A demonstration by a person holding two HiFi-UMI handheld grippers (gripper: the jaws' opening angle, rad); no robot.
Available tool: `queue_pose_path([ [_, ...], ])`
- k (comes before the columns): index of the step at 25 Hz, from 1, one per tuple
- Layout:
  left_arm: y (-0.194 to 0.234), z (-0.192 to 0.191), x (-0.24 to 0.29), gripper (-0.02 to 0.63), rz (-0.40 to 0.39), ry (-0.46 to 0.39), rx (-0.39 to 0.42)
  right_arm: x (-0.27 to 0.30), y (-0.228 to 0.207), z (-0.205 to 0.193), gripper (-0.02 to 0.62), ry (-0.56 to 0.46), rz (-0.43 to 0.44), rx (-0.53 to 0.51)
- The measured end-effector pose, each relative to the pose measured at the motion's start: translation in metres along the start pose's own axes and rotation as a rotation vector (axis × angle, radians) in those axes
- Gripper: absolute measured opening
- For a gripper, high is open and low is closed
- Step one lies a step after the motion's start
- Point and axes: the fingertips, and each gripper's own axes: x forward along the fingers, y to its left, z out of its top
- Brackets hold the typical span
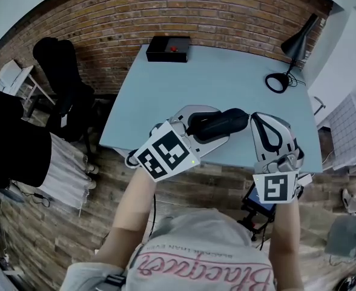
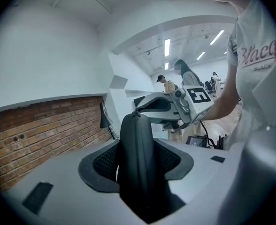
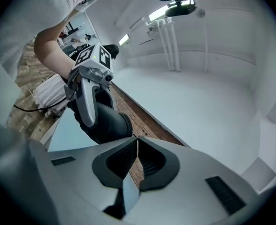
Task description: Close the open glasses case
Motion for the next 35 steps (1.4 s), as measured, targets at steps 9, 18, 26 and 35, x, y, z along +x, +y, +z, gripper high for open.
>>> queue_pose_path([
  [9, -0.001, -0.020, 0.006, 0.224, 0.011, 0.136, 0.077, 0.002, 0.024, 0.017, 0.020, -0.040, 0.076, -0.210],
  [18, -0.001, -0.038, 0.013, 0.225, 0.014, 0.245, 0.127, 0.005, 0.044, 0.016, 0.020, -0.023, 0.170, -0.473],
  [26, 0.003, -0.043, 0.015, 0.238, 0.089, 0.151, 0.106, 0.006, 0.020, 0.032, 0.018, -0.091, 0.111, 0.040],
  [35, 0.018, -0.032, 0.008, 0.239, 0.183, -0.048, -0.108, 0.003, -0.021, -0.007, 0.023, -0.082, 0.039, 0.738],
])
